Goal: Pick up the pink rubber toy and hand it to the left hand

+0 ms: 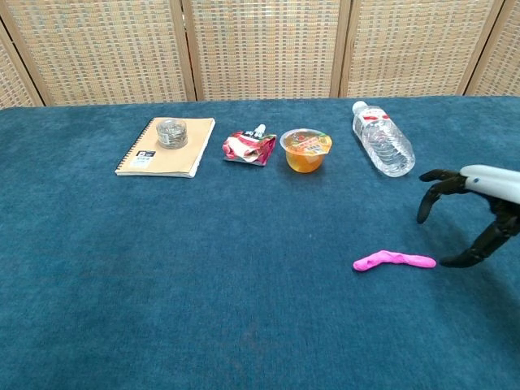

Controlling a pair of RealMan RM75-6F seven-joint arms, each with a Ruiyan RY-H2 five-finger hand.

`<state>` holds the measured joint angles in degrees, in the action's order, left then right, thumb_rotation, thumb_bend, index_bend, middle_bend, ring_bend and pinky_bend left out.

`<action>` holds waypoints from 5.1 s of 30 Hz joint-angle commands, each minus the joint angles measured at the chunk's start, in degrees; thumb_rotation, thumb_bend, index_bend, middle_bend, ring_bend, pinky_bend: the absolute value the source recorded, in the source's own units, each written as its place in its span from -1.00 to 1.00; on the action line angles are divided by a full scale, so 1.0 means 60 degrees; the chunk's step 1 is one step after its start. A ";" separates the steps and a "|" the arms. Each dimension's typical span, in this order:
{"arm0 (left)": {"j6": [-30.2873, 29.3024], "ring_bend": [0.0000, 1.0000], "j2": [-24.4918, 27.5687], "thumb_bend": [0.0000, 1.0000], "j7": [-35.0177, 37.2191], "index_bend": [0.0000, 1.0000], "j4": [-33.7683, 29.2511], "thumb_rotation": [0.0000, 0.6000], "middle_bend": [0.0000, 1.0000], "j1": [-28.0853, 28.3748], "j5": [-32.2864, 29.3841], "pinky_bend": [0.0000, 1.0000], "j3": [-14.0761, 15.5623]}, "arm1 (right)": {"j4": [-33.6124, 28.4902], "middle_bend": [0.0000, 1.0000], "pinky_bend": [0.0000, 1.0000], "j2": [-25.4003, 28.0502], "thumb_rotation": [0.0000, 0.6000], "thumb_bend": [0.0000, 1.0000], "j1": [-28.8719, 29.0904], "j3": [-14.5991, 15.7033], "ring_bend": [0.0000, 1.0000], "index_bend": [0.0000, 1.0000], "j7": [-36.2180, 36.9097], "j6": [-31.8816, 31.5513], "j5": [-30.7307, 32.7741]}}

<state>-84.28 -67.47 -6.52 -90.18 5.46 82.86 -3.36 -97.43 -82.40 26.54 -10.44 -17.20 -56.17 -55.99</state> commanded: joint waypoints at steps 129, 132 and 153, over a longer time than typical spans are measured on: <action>0.2623 -1.00 -0.5553 -0.67 0.1649 -0.09 0.5669 1.00 -1.00 0.7979 0.2184 -1.00 -0.1090 | 0.0407 -0.92 -1.00 -0.1990 1.00 0.28 0.5189 -0.3978 -1.00 0.32 -0.0124 -0.0711 0.8865; 0.2620 -1.00 -0.5656 -0.62 0.1664 -0.07 0.5713 1.00 -1.00 0.8038 0.2104 -1.00 -0.1092 | 0.0385 -0.92 -1.00 -0.1970 1.00 0.28 0.5190 -0.3935 -1.00 0.32 -0.0095 -0.0688 0.8853; 0.2812 -1.00 -0.5882 -0.32 0.1584 0.02 0.5642 1.00 -1.00 0.8284 0.1701 -1.00 -0.1050 | 0.0254 -0.92 -1.00 -0.1787 1.00 0.28 0.5144 -0.3831 -1.00 0.33 0.0151 -0.0598 0.8854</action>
<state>-67.47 -102.71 3.01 -56.27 55.13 93.13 -9.67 -95.87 -93.16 57.43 -33.44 -16.33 -59.76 -2.86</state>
